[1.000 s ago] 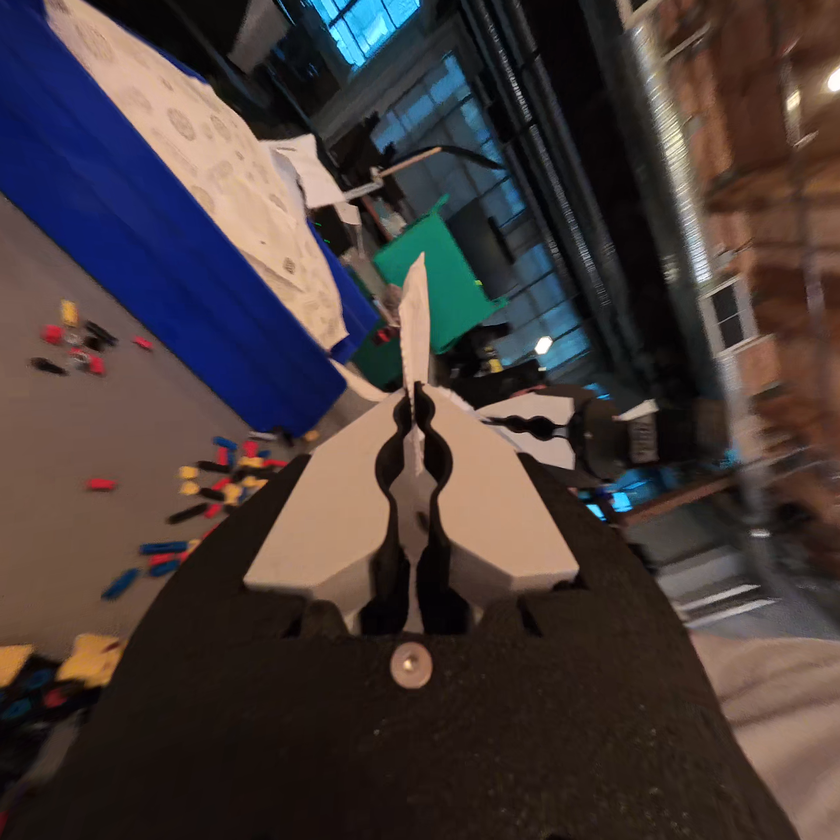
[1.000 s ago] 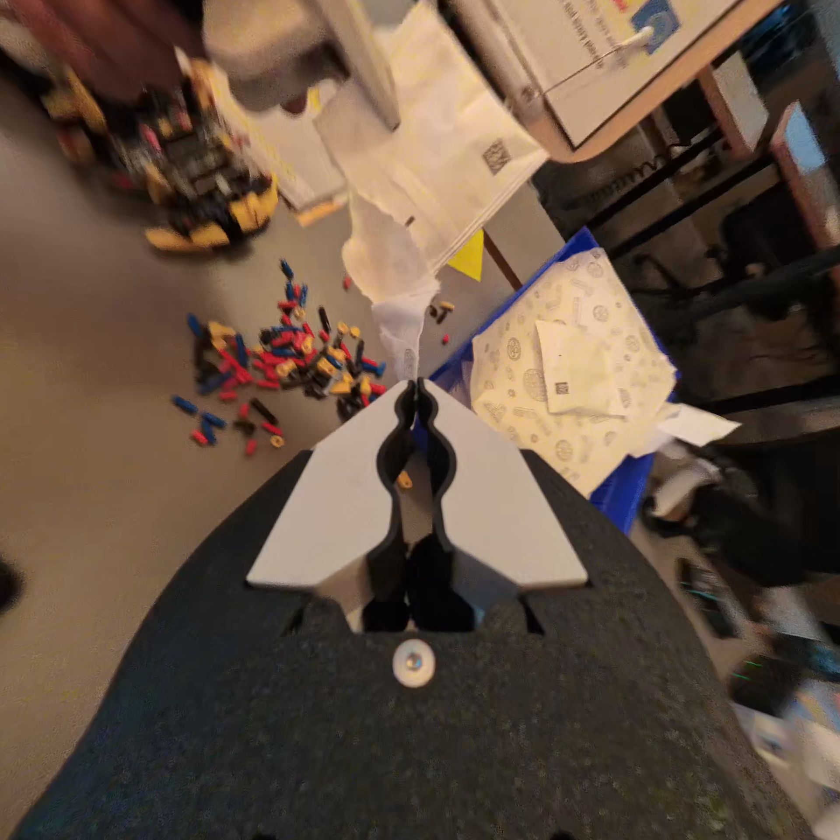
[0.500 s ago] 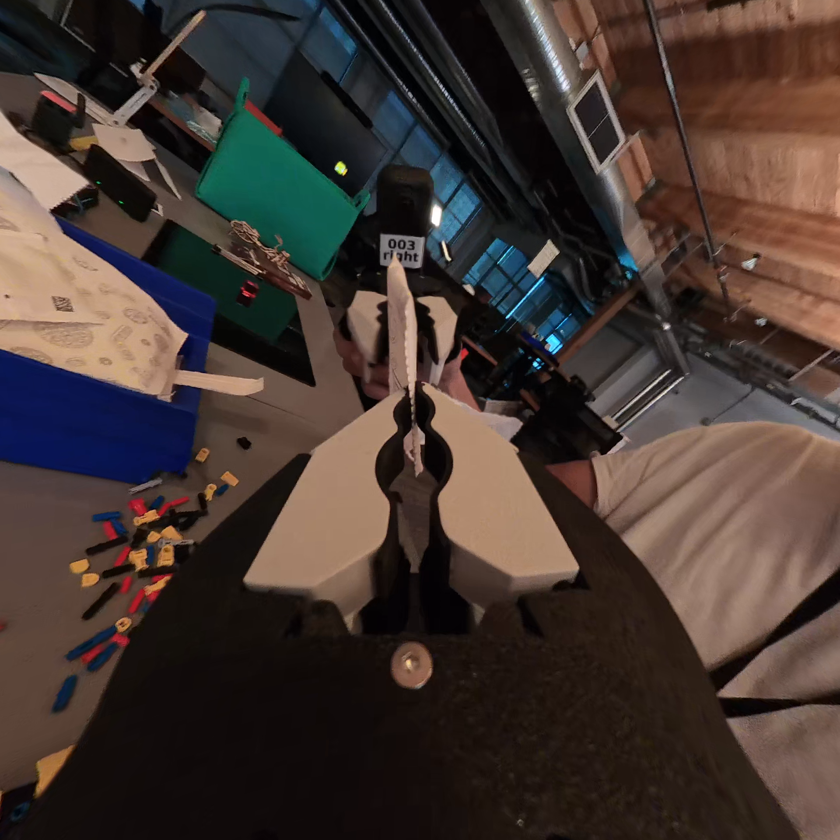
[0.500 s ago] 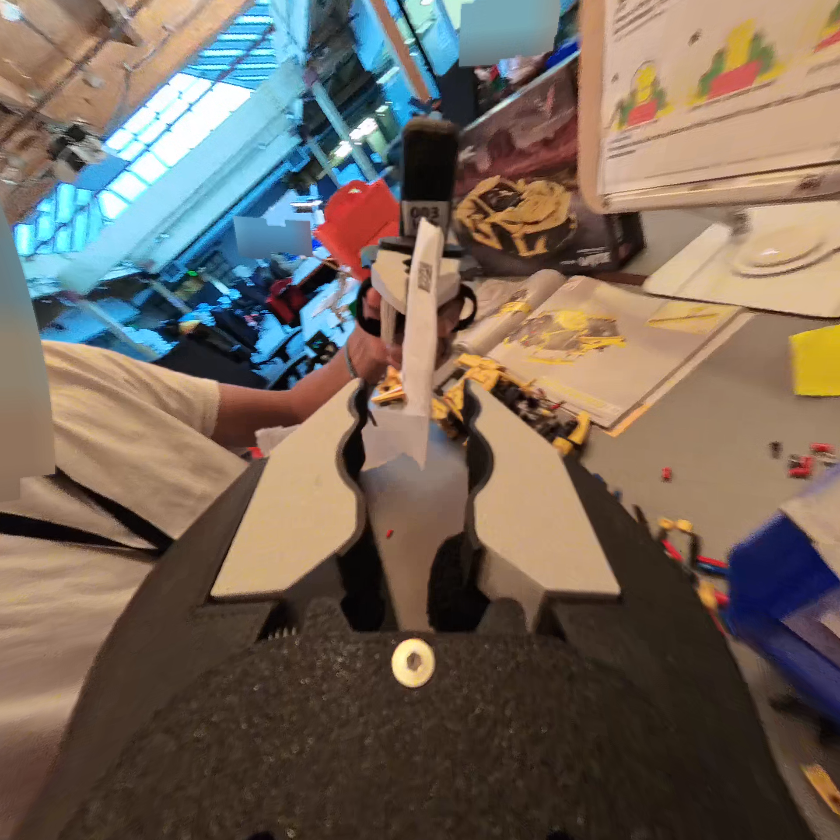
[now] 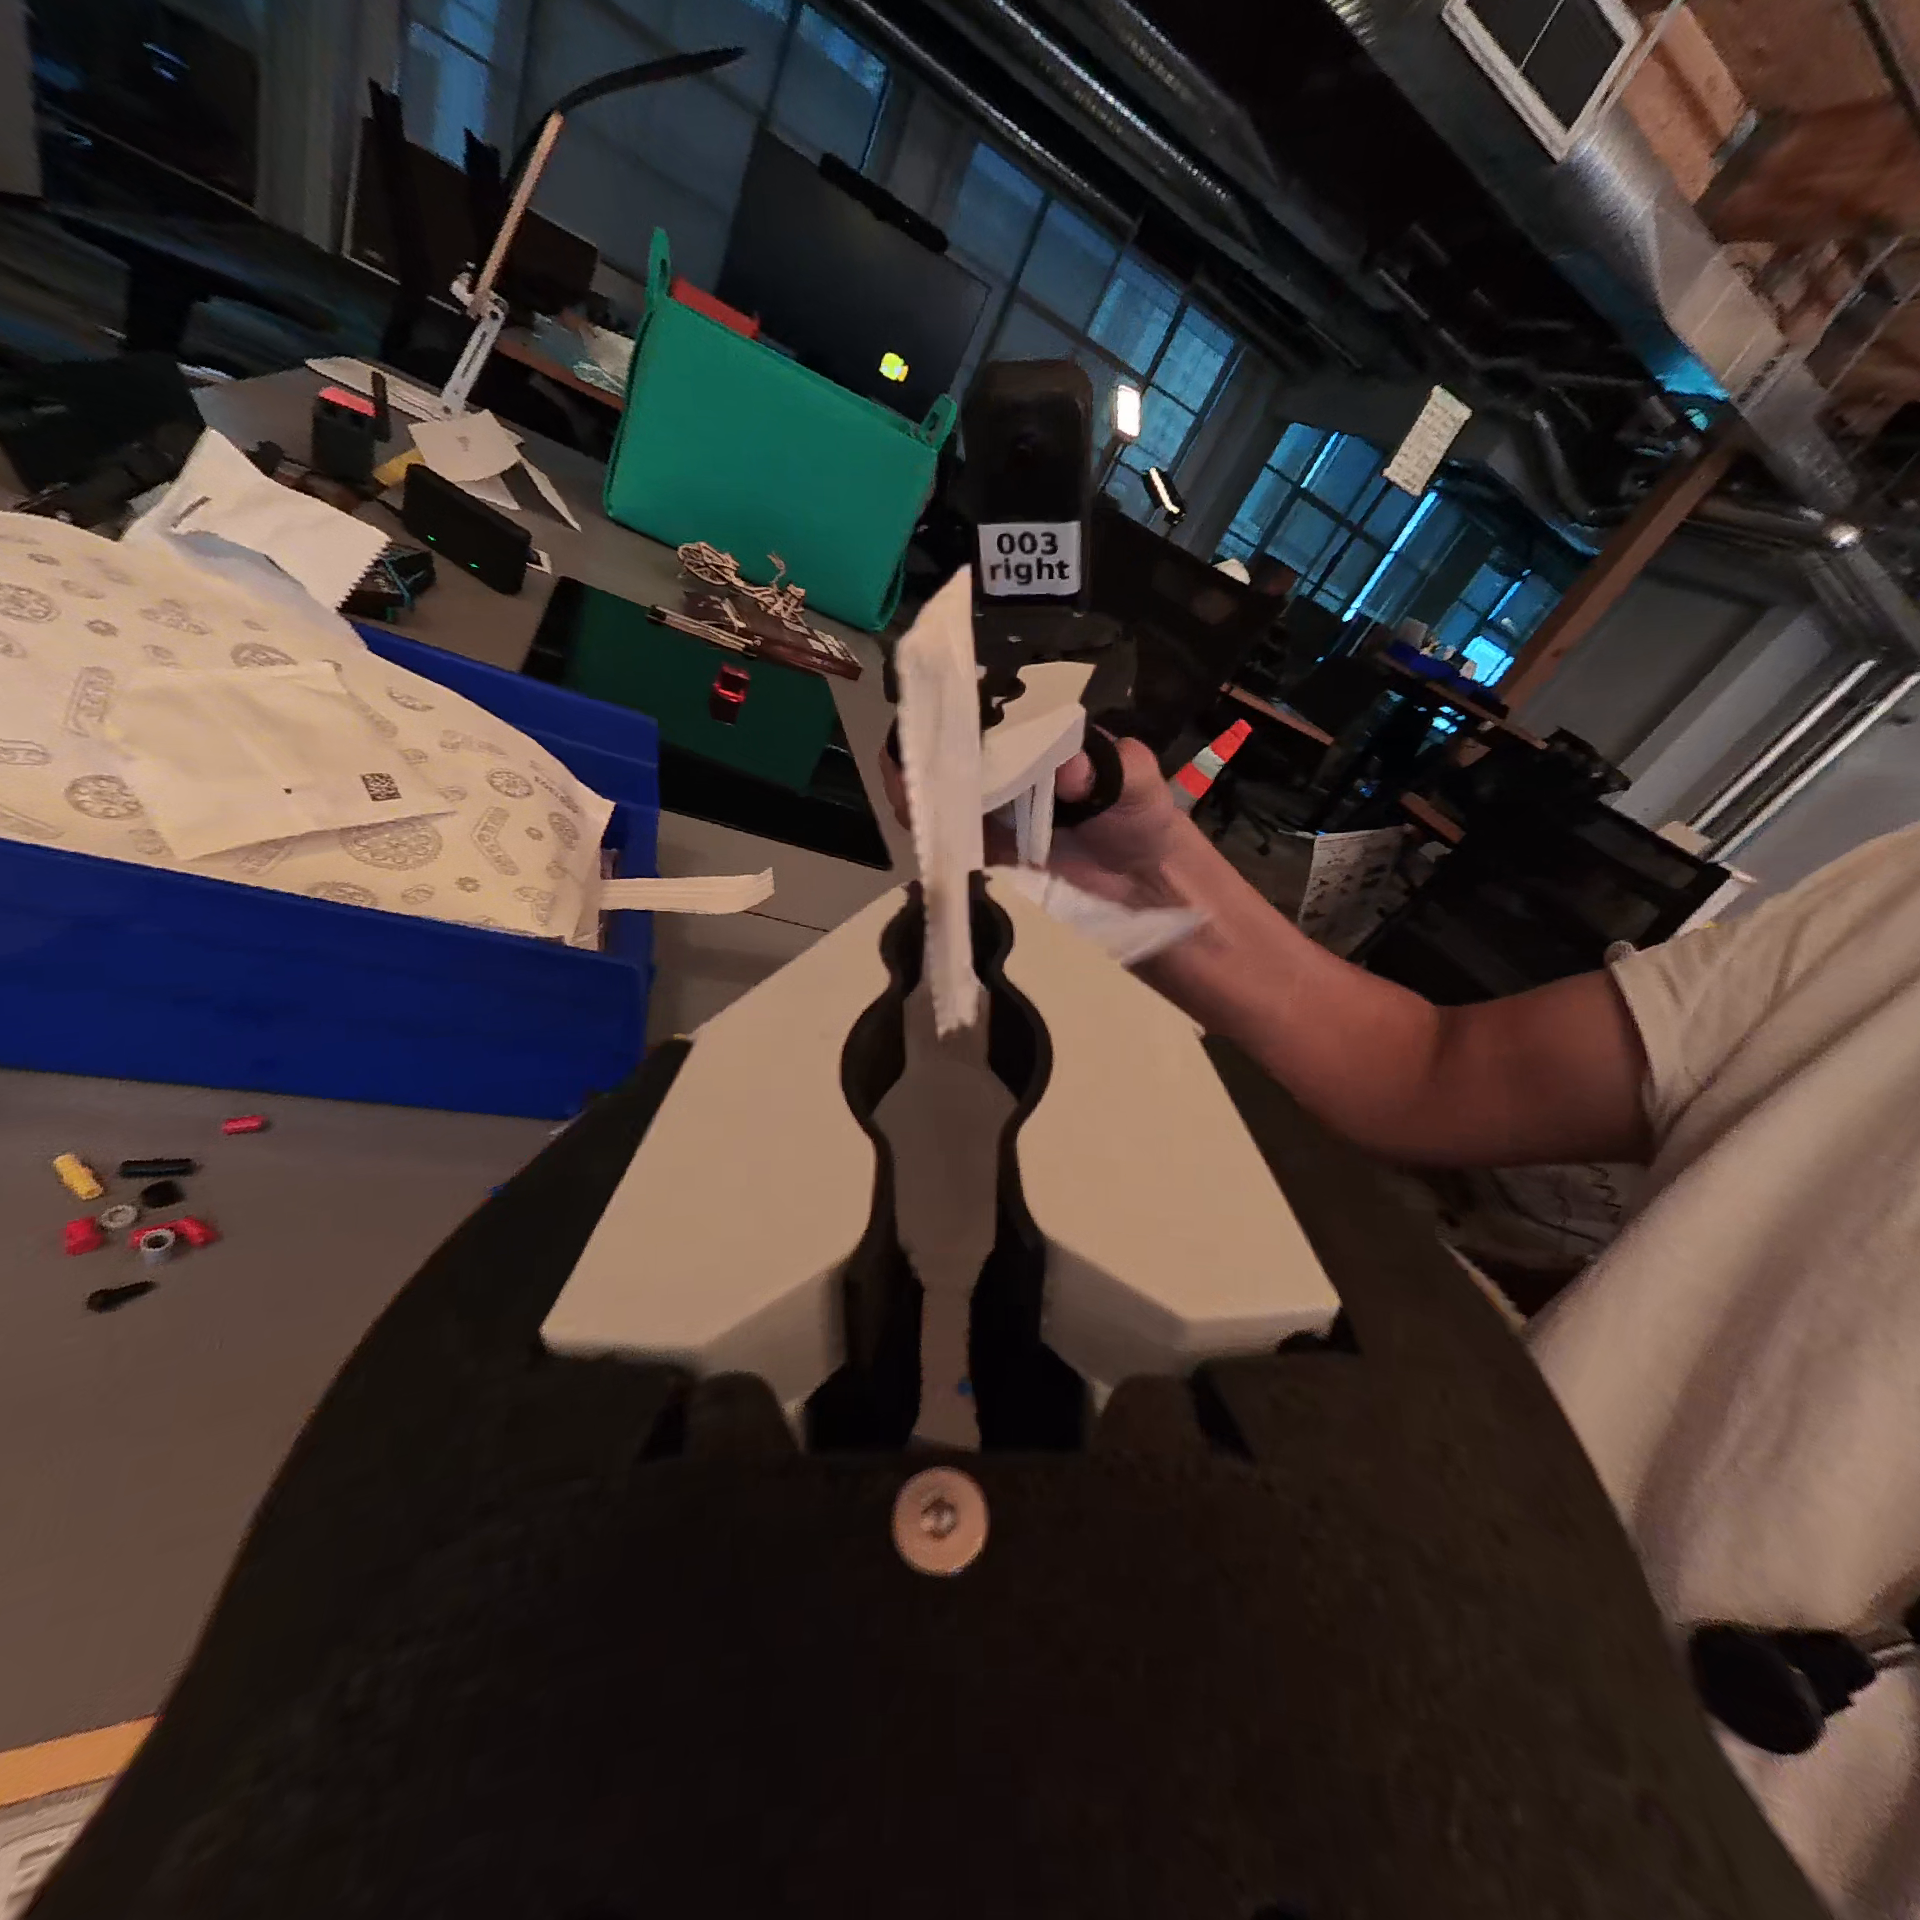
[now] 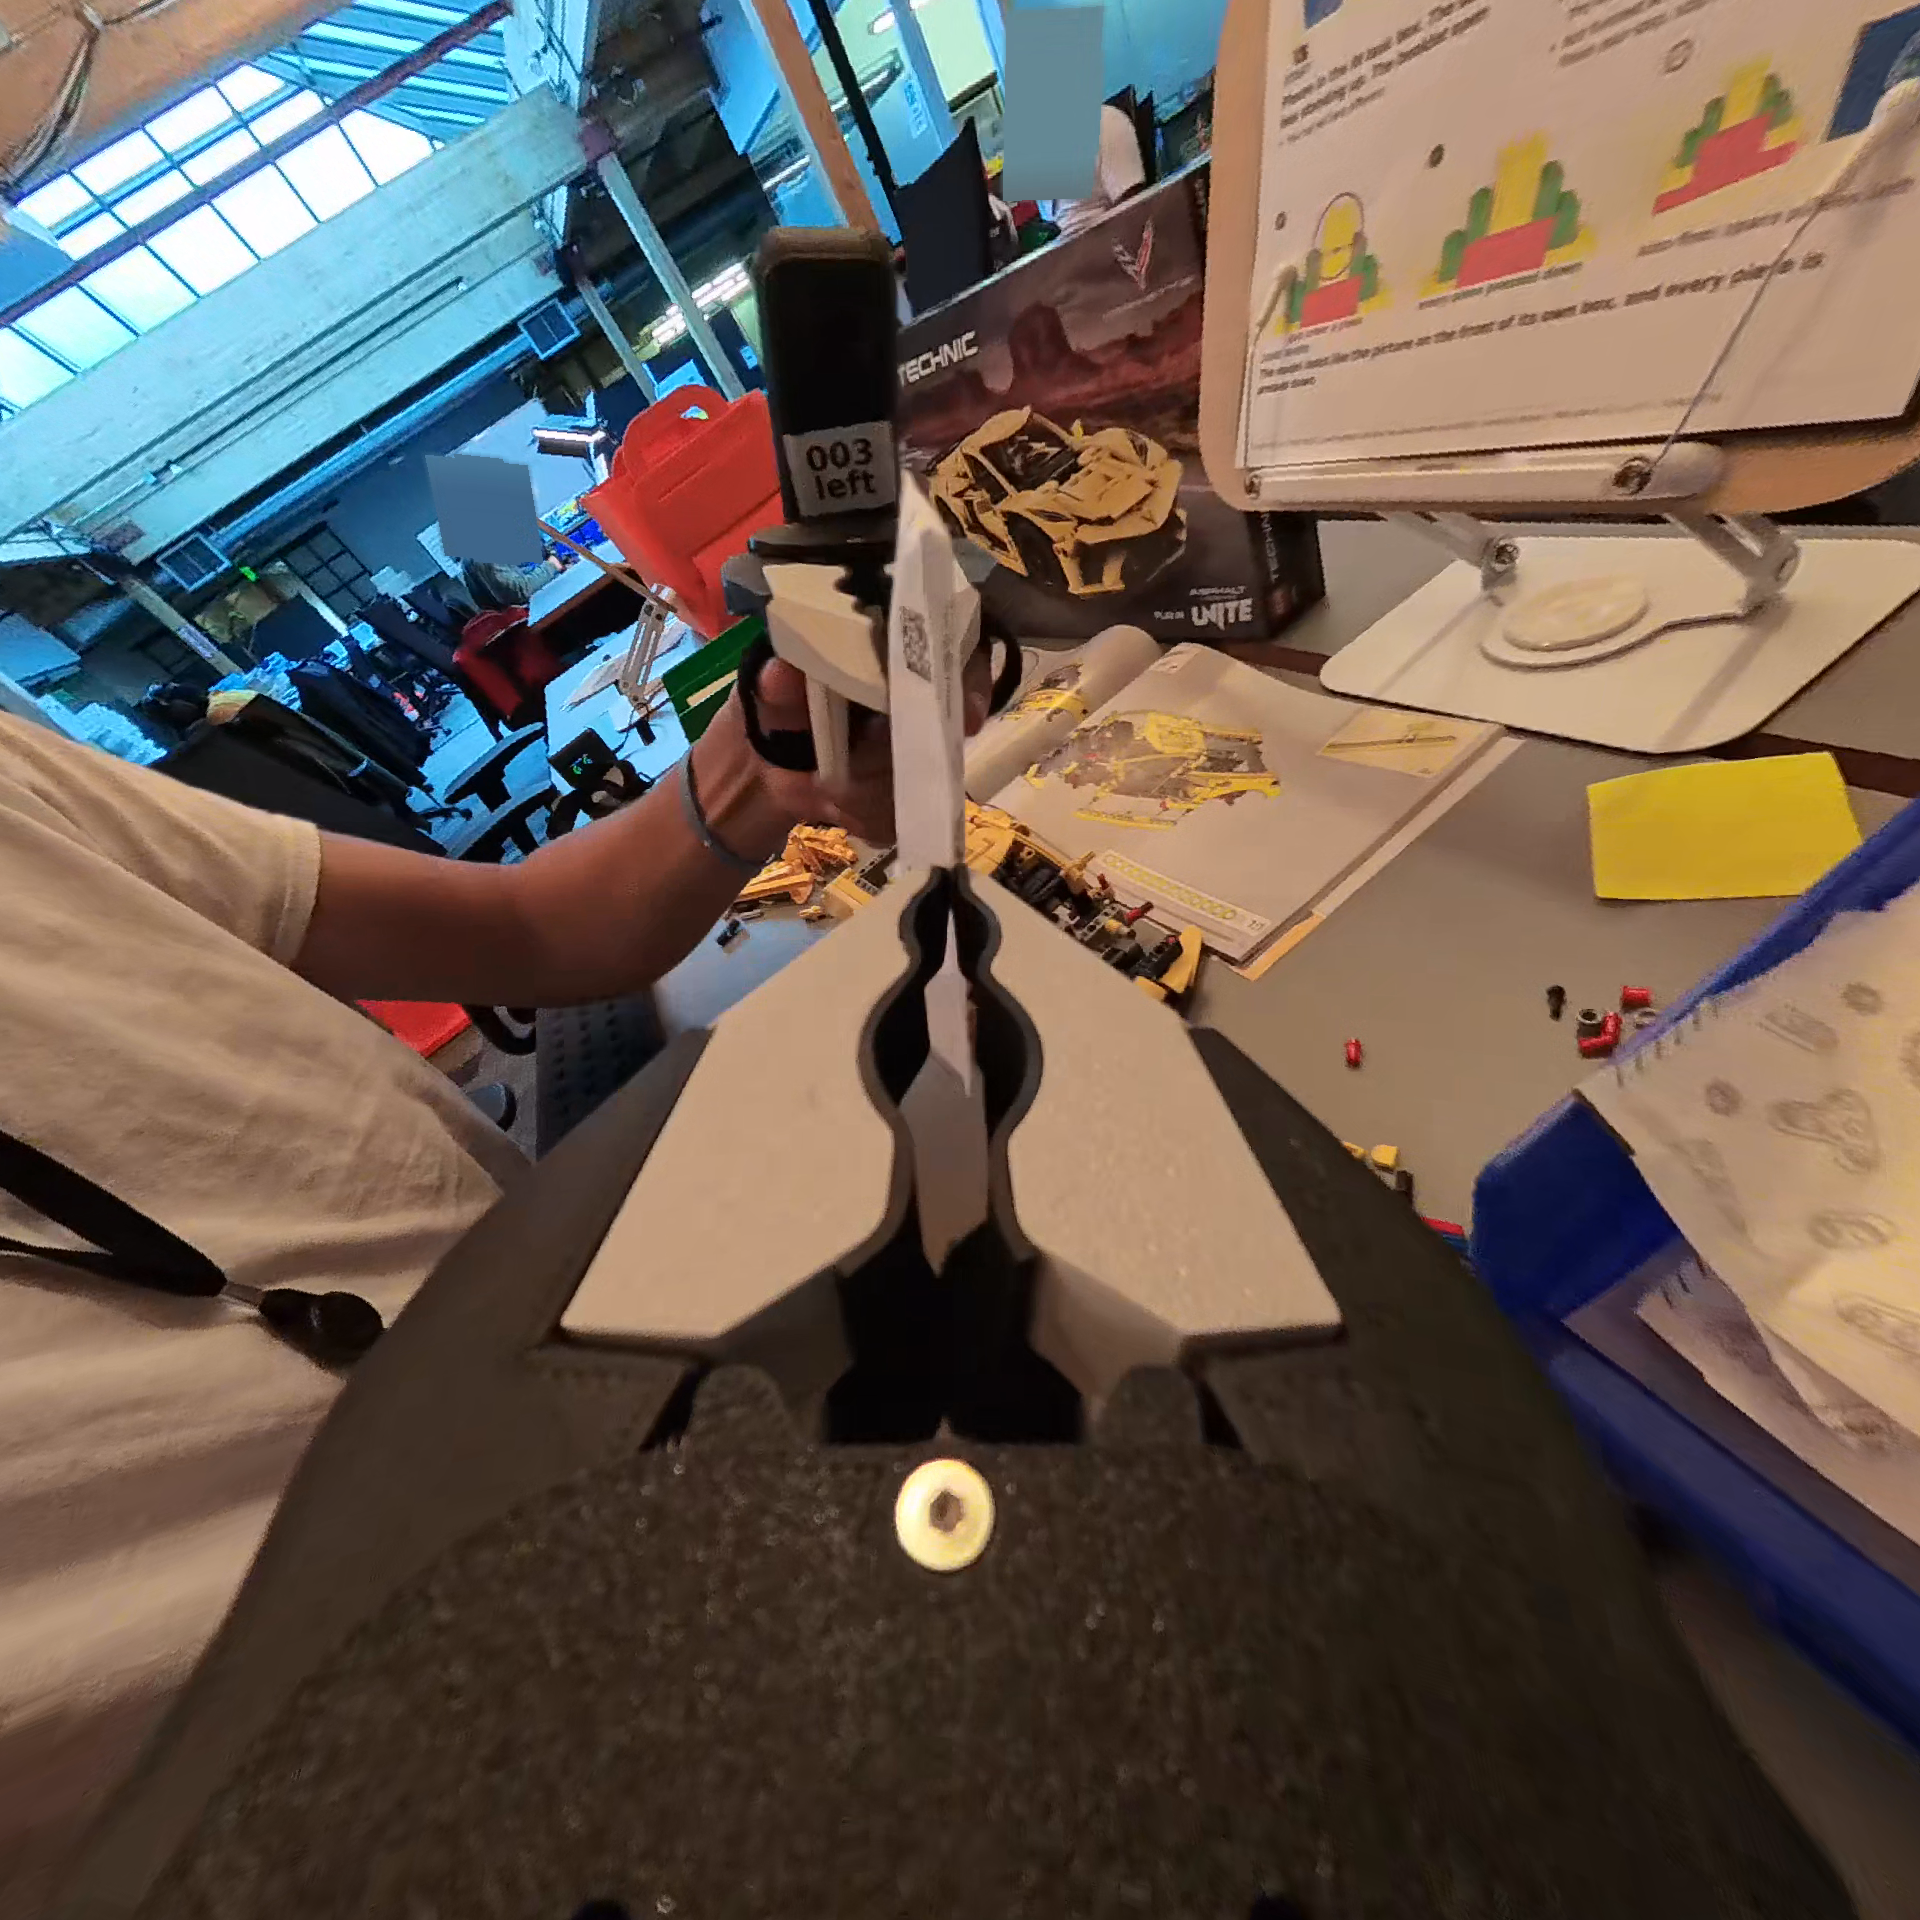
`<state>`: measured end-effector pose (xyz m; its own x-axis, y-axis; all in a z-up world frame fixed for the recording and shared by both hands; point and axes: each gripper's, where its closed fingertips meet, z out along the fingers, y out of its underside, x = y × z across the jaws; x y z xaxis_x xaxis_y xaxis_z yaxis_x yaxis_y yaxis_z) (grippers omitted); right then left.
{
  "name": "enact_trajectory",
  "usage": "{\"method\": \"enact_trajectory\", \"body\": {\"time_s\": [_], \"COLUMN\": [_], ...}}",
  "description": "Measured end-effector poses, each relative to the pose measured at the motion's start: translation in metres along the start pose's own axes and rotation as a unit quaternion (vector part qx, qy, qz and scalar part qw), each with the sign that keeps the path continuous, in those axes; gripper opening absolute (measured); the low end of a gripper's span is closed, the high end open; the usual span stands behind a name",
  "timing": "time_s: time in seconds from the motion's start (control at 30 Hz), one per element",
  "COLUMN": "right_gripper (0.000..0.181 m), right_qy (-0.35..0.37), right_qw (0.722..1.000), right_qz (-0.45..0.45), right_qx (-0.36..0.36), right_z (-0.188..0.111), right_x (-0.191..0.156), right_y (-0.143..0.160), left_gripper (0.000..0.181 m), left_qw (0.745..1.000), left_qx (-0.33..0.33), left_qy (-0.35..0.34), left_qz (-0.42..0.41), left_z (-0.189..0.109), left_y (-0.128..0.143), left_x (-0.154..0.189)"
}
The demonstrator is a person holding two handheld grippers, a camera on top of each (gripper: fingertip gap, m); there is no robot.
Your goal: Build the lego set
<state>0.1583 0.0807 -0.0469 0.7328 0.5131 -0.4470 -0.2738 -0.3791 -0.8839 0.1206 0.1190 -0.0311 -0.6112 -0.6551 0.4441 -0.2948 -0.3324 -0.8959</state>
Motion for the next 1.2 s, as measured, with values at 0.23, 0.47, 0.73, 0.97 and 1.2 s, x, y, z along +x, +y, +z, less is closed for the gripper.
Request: {"method": "enact_trajectory", "body": {"time_s": [0.23,0.47,0.73,0.97,1.2], "right_gripper": [0.0,0.017,0.0,0.0,0.0], "right_qy": [-0.012,-0.02,-0.02,0.0,0.02], "right_qw": [0.999,0.999,0.999,0.999,0.998], "right_qz": [-0.015,-0.017,-0.038,-0.032,-0.032], "right_qx": [-0.035,0.031,0.017,0.027,0.042], "right_z": [0.001,-0.007,0.004,-0.004,-0.007], "right_x": [-0.001,-0.001,-0.002,0.003,0.011], "right_y": [0.017,-0.005,0.0,0.007,0.006], "left_gripper": [0.0,0.0,0.0,0.0,0.0], "left_qw": [1.0,0.999,0.998,0.997,0.998], "left_qx": [0.019,0.007,-0.022,-0.032,-0.018], "left_qy": [-0.005,-0.003,0.005,-0.024,-0.027], "left_qz": [0.009,0.034,0.053,0.071,0.056], "left_z": [0.002,0.003,0.011,0.009,0.011], "left_y": [-0.006,0.002,0.017,0.019,0.02], "left_x": [-0.007,-0.005,0.002,-0.006,-0.014]}}
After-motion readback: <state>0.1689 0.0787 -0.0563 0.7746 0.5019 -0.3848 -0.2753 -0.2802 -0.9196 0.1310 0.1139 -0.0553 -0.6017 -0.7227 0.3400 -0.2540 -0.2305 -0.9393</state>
